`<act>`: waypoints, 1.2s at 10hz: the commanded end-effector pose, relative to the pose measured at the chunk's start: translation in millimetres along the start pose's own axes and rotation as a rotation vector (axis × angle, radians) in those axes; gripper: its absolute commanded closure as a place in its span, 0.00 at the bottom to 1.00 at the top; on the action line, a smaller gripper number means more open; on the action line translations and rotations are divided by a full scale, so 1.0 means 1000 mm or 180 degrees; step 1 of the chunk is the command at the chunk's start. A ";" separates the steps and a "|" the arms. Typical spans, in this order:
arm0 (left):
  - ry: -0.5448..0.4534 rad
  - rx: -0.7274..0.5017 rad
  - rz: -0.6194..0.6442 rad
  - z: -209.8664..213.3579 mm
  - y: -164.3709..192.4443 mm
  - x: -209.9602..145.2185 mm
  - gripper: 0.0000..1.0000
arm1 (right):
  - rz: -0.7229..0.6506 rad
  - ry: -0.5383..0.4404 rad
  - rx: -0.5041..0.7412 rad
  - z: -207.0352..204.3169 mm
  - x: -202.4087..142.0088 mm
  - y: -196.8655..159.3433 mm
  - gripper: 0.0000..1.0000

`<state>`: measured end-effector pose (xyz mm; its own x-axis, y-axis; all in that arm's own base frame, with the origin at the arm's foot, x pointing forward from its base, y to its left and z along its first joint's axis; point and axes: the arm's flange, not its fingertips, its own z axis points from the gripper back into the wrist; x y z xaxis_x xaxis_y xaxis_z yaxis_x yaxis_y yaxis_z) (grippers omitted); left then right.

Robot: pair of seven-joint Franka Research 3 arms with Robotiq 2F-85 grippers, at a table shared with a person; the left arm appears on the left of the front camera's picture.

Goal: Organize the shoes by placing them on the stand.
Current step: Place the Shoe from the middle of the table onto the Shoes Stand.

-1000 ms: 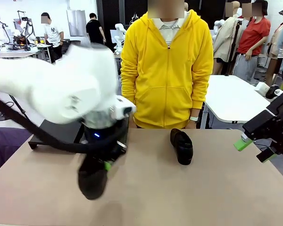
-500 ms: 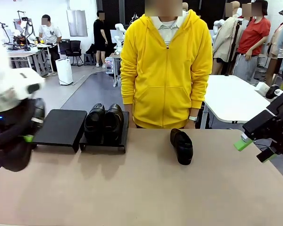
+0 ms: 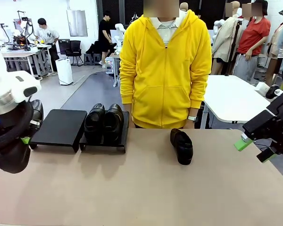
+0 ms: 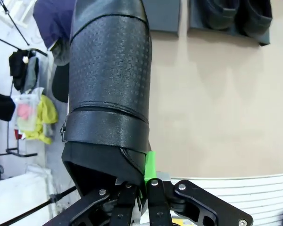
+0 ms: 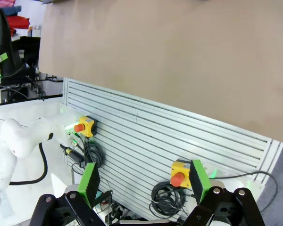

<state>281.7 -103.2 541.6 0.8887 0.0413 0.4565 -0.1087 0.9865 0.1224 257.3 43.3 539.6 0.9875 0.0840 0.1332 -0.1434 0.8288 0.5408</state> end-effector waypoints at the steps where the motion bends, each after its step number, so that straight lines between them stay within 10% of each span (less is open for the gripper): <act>1: -0.0011 -0.0035 0.0003 0.005 0.003 0.003 1.00 | 0.0070 -0.0003 0.0056 0.002 0.001 0.000 0.00; 7: -0.0287 0.0282 -0.0231 -0.101 0.035 0.150 1.00 | 0.0070 -0.0003 0.0056 0.002 0.001 0.000 0.00; 12: -0.0552 0.0392 -0.0548 -0.175 0.055 0.204 1.00 | 0.0070 -0.0003 0.0056 0.002 0.001 0.000 0.00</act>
<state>529.8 -8.2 486.0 0.8321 -0.1720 0.5273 -0.0014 0.9501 0.3121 257.2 43.3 539.8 0.9875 0.0842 0.1333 -0.1436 0.8289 0.5407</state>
